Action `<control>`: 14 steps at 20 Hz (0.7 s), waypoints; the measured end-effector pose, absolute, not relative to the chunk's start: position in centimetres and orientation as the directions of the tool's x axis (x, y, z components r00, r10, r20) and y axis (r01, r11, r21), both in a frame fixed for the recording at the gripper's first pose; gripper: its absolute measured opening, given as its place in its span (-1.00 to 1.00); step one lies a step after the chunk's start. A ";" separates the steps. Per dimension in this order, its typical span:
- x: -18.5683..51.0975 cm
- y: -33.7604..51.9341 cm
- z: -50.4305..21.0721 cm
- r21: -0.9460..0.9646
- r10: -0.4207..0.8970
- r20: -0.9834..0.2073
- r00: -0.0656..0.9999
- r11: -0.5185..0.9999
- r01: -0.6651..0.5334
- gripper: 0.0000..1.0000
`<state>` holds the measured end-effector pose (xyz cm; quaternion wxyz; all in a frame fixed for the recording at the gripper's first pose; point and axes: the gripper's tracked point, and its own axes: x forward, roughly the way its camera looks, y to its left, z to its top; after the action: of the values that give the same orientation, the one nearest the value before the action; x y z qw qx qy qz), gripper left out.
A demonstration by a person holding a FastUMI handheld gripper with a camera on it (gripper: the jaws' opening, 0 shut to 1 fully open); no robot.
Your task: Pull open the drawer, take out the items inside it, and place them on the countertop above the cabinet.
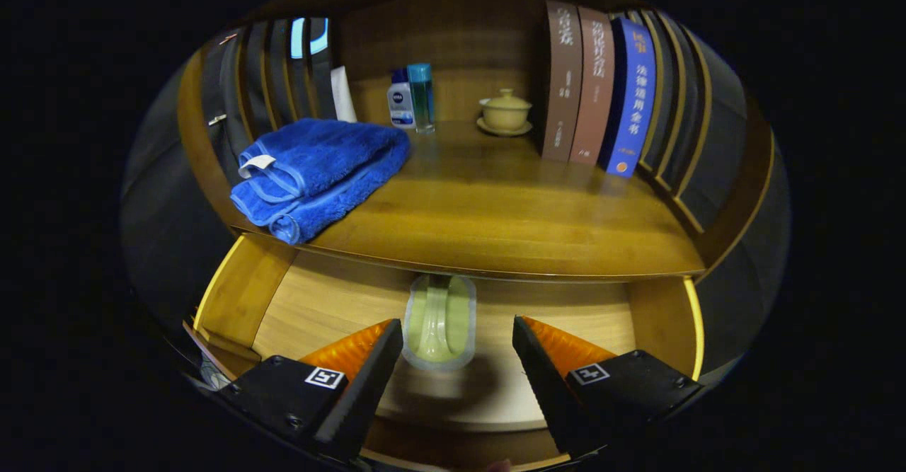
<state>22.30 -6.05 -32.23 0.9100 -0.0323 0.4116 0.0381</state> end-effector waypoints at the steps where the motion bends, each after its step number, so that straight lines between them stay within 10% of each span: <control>1: 22.8 -6.0 -33.0 -0.024 0.041 -0.762 0.646 0.996 -0.091 0.98; 14: 22.5 -4.8 -37.8 -0.044 -0.005 -0.902 0.432 0.996 -0.080 0.38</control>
<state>22.53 -4.76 -37.83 0.8451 -0.0399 0.5326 0.0224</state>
